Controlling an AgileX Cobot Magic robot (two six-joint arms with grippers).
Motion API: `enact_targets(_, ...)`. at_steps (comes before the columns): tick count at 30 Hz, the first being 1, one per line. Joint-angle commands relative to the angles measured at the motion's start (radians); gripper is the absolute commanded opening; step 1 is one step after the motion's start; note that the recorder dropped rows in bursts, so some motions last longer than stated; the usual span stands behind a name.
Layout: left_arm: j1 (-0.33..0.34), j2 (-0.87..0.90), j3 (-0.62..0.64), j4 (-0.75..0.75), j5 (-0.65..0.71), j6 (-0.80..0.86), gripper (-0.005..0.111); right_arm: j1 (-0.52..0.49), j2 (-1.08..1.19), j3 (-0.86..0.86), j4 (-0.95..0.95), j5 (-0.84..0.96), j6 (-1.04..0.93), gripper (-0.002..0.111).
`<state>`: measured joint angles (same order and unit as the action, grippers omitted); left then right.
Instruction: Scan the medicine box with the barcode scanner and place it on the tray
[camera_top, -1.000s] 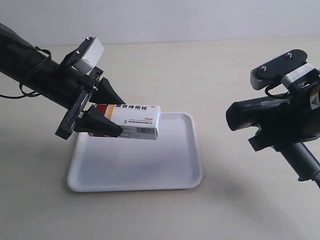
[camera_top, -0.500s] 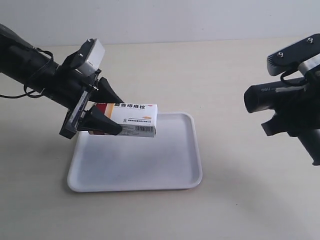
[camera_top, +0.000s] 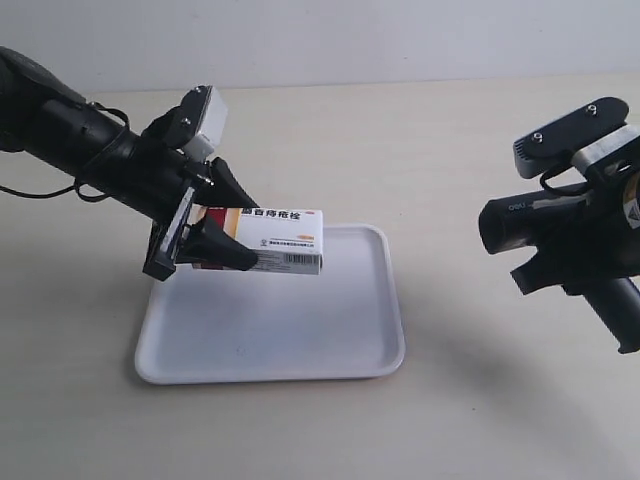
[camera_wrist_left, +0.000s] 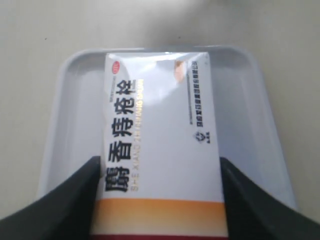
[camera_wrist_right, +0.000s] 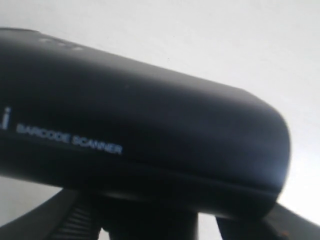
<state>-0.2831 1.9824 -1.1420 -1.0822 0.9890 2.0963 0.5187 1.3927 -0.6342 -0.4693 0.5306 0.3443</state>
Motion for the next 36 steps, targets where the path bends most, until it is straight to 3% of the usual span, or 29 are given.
enact_targets(1, -0.004, -0.004, -0.023, 0.001, 0.108, 0.001, 0.000, -0.002, 0.011, -0.002, -0.004, -0.032, -0.004, 0.000)
enact_targets(10, 0.012, 0.007, -0.023, 0.006, 0.156, 0.001, 0.000, -0.002, 0.008, -0.002, 0.021, -0.057, -0.004, 0.000)
enact_targets(19, 0.090, 0.022, -0.033, -0.020, 0.232, 0.001, 0.000, -0.002, -0.129, -0.002, 0.031, -0.001, -0.004, 0.000)
enact_targets(22, 0.046, 0.037, -0.033, -0.011, 0.210, 0.001, 0.000, -0.002, -0.086, 0.026, 0.031, -0.109, -0.004, 0.000)
enact_targets(24, -0.017, 0.071, -0.033, 0.017, 0.154, 0.001, 0.000, -0.002, 0.011, 0.038, 0.021, -0.197, 0.008, 0.000)
enact_targets(27, -0.112, 0.114, -0.033, 0.035, -0.012, -0.029, 0.000, -0.002, 0.177, 0.038, 0.018, -0.325, 0.055, 0.000)
enact_targets(36, -0.123, 0.147, -0.033, 0.024, -0.111, -0.087, 0.000, -0.002, 0.338, 0.038, 0.021, -0.477, 0.078, 0.000)
